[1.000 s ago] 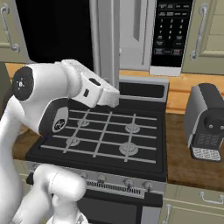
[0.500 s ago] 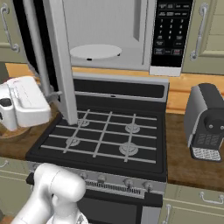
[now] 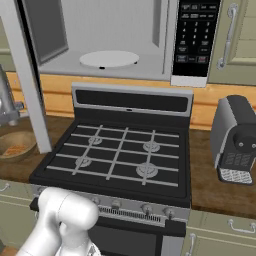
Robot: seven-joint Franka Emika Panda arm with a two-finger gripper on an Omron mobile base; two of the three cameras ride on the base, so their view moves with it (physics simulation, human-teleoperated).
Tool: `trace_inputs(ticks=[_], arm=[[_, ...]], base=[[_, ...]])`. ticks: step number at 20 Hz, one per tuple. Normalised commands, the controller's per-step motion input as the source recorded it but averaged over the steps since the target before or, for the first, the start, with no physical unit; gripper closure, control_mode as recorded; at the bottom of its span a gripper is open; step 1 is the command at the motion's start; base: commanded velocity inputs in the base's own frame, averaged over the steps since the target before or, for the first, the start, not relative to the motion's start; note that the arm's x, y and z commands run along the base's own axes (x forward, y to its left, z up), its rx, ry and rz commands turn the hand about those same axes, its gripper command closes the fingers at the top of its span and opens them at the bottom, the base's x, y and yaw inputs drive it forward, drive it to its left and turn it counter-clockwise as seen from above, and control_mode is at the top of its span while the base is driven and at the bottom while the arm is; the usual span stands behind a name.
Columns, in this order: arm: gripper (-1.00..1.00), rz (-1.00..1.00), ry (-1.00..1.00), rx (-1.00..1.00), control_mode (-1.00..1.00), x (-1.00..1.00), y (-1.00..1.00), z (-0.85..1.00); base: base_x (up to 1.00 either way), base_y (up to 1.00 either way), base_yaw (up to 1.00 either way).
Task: Open the microwave, place the bowl with waffle inside the microwave, then close the microwave door and turn it on.
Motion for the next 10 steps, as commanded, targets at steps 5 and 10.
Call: trace_inputs(ticks=[5, 10], arm=[[-1.0, -0.03, 0.02, -0.04, -1.0, 0.12, 0.15, -0.12], [-1.0, 0.0, 0.0, 0.0, -1.0, -0.02, 0.0, -0.01]], base=[[0.0, 0.0, 0.0], [0.0, 0.0, 0.0]])
